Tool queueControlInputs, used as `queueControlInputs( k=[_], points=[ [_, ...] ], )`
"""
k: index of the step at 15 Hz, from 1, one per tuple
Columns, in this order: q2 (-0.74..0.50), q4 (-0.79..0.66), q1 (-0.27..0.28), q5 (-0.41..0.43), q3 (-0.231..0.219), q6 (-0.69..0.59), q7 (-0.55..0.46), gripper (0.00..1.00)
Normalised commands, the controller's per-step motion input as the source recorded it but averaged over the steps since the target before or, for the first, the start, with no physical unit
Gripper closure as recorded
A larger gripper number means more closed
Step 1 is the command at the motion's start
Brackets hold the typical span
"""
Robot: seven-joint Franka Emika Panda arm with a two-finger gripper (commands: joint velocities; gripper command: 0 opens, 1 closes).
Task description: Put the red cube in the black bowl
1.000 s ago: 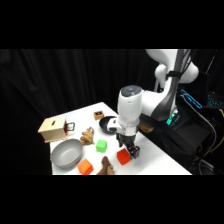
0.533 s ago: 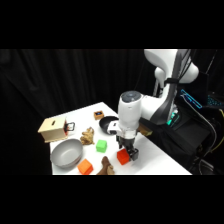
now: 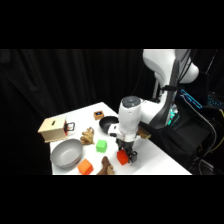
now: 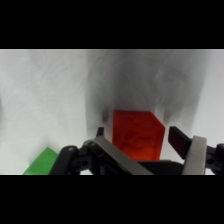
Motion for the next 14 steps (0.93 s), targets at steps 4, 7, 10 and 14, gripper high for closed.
queueControlInputs(
  k=[4, 7, 10, 14],
  points=[
    [0.06, 0.03, 0.116, -0.048, -0.117, 0.18, 0.12, 0.0],
    [0.05, 0.03, 0.11, -0.032, -0.108, 0.19, 0.1, 0.34],
    [0.03, 0.03, 0.128, -0.03, -0.115, 0.17, 0.11, 0.6],
    [0.0, 0.03, 0.14, -0.039, -0.116, 0.08, 0.12, 0.74]
  ],
)
